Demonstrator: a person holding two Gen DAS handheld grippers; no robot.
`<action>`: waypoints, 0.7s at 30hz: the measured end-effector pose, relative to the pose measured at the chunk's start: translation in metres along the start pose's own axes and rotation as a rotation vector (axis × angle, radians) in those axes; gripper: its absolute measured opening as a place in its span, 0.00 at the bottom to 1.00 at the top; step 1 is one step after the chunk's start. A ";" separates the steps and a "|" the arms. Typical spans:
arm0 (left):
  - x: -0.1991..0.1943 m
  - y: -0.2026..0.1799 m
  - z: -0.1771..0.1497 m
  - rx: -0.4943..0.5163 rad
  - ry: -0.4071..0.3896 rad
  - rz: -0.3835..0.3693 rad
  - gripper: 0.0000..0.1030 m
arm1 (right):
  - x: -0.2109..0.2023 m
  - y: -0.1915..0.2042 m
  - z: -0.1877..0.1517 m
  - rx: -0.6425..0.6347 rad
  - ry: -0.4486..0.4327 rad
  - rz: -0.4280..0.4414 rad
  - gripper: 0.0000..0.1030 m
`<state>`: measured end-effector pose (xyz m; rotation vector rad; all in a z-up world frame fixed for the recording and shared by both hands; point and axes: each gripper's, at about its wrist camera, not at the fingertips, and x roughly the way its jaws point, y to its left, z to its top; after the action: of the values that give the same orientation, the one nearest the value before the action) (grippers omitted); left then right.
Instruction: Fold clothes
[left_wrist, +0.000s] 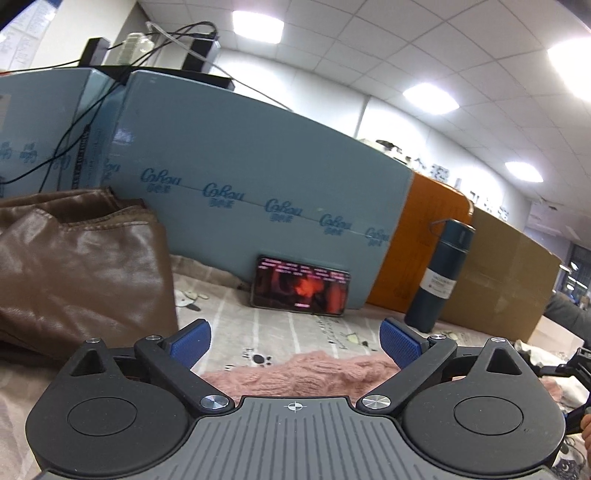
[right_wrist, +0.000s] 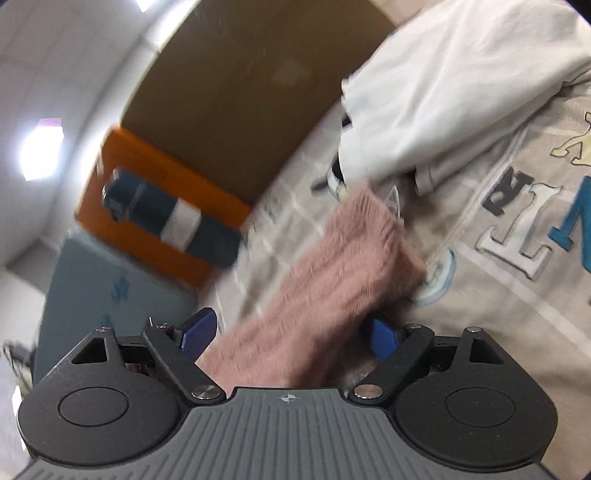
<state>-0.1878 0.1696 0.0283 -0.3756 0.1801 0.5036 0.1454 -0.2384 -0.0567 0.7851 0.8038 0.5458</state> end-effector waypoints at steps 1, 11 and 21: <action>0.000 0.001 0.000 -0.004 -0.007 0.002 0.97 | 0.001 -0.001 -0.001 0.003 -0.027 -0.022 0.71; -0.001 0.010 -0.002 0.000 -0.072 0.122 0.97 | -0.021 0.001 -0.005 -0.051 -0.237 -0.022 0.12; -0.003 0.012 0.000 -0.026 -0.044 0.023 0.97 | -0.046 0.050 -0.003 -0.350 -0.415 -0.100 0.12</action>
<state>-0.1957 0.1779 0.0253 -0.3879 0.1360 0.5371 0.1095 -0.2390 0.0003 0.5059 0.3473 0.3999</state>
